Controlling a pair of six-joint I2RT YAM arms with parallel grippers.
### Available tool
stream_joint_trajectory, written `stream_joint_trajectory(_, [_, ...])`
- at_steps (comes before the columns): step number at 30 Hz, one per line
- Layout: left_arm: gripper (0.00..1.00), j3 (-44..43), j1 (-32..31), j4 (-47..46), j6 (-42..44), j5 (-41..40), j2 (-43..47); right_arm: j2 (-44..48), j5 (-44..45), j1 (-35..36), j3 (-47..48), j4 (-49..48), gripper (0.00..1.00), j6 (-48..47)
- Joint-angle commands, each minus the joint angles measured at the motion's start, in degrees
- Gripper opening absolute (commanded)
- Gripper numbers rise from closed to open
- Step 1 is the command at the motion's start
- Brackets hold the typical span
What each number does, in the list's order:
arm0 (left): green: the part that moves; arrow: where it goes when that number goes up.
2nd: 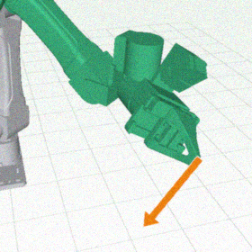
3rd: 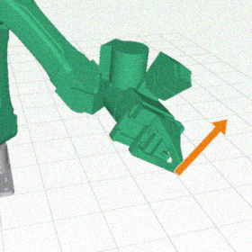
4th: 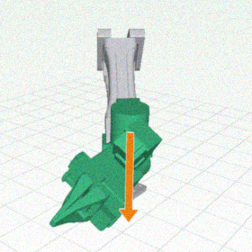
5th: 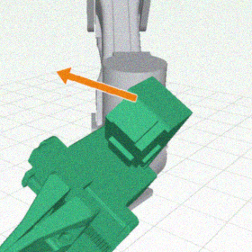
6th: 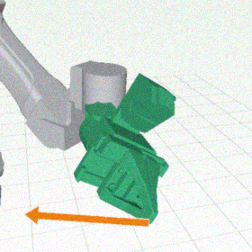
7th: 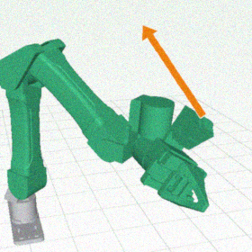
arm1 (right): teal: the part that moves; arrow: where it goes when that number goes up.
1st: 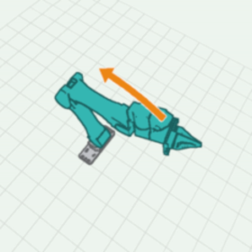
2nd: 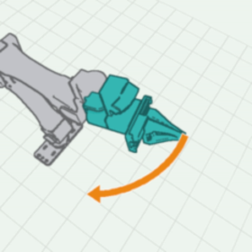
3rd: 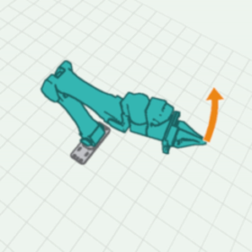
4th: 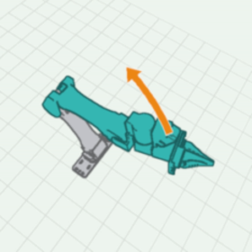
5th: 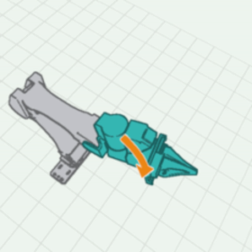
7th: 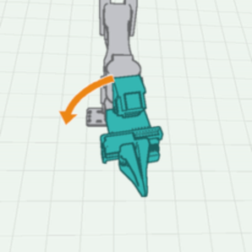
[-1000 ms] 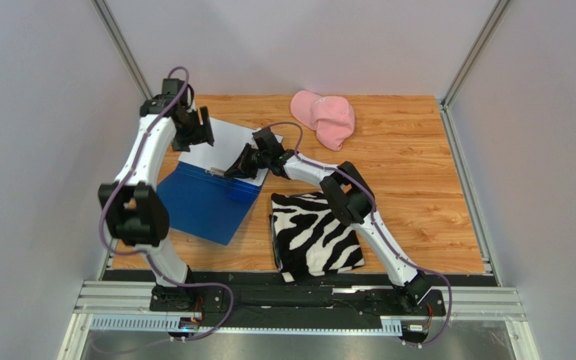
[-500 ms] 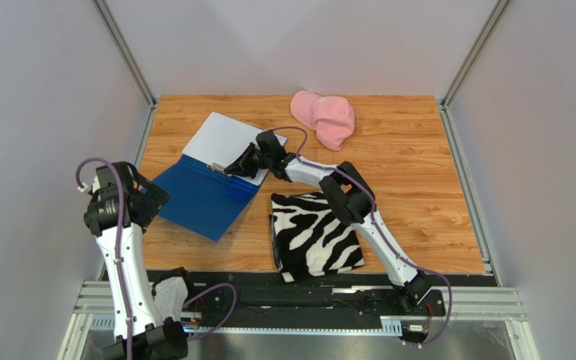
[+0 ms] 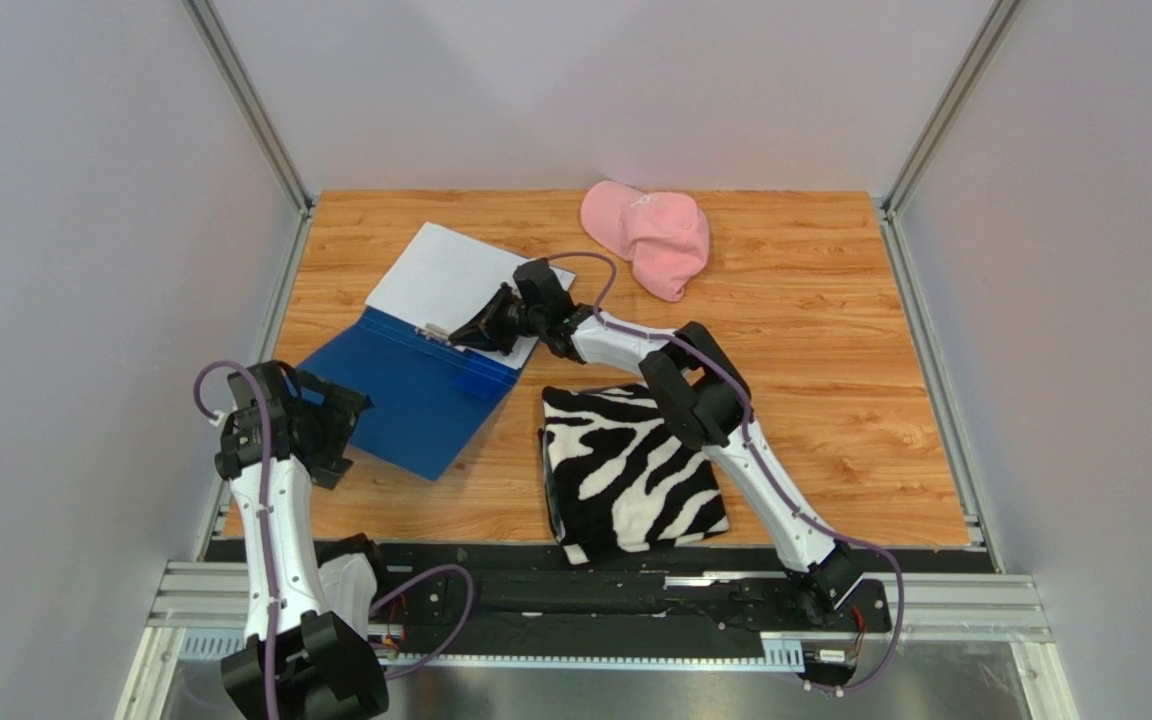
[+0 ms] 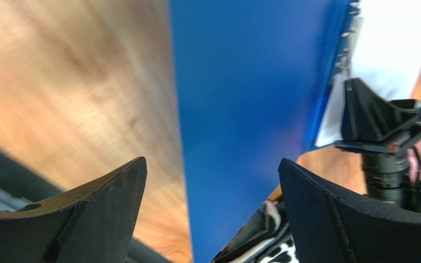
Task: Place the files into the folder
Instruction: Clamp the file and folder with some files.
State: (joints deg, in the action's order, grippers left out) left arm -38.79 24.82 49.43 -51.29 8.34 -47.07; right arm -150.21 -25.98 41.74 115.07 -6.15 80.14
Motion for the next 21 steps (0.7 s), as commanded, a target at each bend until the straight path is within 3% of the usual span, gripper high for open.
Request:
stream_joint_trajectory(1, [0.98,1.5,0.5,-12.0,-3.4,5.5,-1.4,0.0,5.1,-1.4,-2.6,4.0,0.00,-0.2])
stream_joint_trajectory(5, [0.92,3.7,0.5,-13.4,-5.0,7.4,-4.3,0.2,5.1,-1.7,-2.9,3.9,0.00,-0.3])
stream_joint_trajectory(11, [0.68,4.5,0.5,-17.2,-4.3,8.0,-3.5,0.2,5.1,-1.7,-3.2,4.0,0.00,-0.5])
stream_joint_trajectory(14, [0.51,3.0,0.5,-16.1,-1.2,6.3,-2.9,0.2,5.0,-1.7,-3.1,4.4,0.00,-1.4])
stream_joint_trajectory(15, [0.36,2.3,0.5,-15.5,0.5,6.0,-2.8,0.1,4.9,-1.6,-2.9,4.9,0.00,-2.3])
stream_joint_trajectory(18, [0.04,-2.0,0.5,-12.1,4.9,4.1,-2.9,0.6,4.8,-1.6,-2.9,5.9,0.00,-4.7])
stream_joint_trajectory(21, [0.00,-7.0,0.5,-7.2,10.4,0.3,-3.2,1.8,5.2,-1.2,-2.7,8.9,0.00,-8.5])
